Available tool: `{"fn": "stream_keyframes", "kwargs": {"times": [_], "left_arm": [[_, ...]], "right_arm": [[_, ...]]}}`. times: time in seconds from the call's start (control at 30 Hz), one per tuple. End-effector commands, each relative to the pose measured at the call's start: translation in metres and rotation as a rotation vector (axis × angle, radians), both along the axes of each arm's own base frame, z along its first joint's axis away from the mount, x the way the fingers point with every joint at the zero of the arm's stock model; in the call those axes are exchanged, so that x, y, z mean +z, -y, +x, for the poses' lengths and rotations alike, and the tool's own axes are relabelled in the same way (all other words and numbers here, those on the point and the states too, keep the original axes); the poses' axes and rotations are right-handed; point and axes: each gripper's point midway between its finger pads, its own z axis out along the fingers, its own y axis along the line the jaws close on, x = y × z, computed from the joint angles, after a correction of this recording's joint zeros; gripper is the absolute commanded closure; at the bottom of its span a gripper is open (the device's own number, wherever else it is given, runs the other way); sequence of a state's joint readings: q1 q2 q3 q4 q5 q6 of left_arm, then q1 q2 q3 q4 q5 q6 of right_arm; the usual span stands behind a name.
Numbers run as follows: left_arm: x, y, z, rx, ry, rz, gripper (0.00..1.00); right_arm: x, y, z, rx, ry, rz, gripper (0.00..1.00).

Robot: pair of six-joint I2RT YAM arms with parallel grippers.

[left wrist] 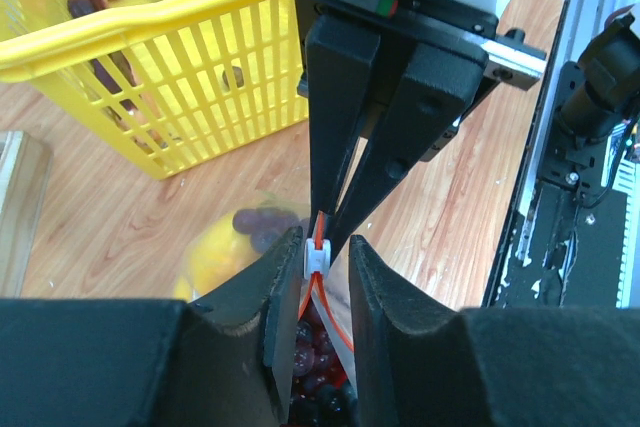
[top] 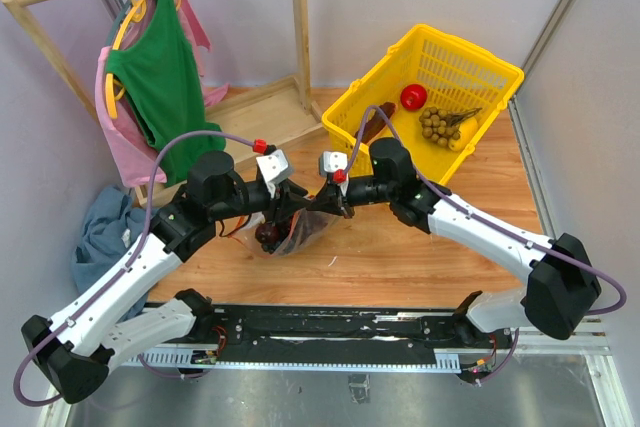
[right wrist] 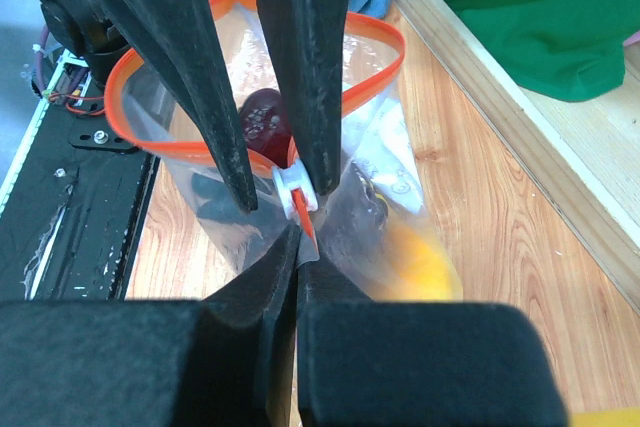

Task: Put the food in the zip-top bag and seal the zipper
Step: Zip the zipper food storage bag at the center of the board.

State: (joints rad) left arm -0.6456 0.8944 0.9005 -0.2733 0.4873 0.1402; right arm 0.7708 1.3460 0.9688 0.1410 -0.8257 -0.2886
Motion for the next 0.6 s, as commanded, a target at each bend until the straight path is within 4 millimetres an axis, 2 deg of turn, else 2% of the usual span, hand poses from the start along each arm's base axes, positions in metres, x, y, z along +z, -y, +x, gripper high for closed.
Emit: {"fn": "stream_keyframes", "kwargs": {"times": [0.0, 0.17, 0.23, 0.47, 0.57], "left_arm": [[0.003, 0.002, 0.0, 0.015, -0.006, -0.042, 0.67], [-0.004, 0.002, 0.003, 0.035, -0.04, -0.042, 0.66], [-0.007, 0.002, 0.003, 0.035, -0.051, -0.039, 0.68], [-0.013, 0.001, 0.007, 0.045, -0.075, -0.026, 0.97], [-0.017, -0.003, 0.008, 0.062, -0.081, -0.011, 1.0]], "right_arm": [[0.023, 0.0, 0.006, -0.034, 0.069, 0.068, 0.99], [0.026, 0.002, 0.006, -0.045, 0.073, 0.077, 0.99], [0.028, 0.002, 0.007, -0.05, 0.075, 0.083, 0.99], [0.03, 0.003, 0.007, -0.061, 0.075, 0.087, 0.99], [0.031, 0.005, 0.012, -0.096, 0.078, 0.09, 0.99]]}}
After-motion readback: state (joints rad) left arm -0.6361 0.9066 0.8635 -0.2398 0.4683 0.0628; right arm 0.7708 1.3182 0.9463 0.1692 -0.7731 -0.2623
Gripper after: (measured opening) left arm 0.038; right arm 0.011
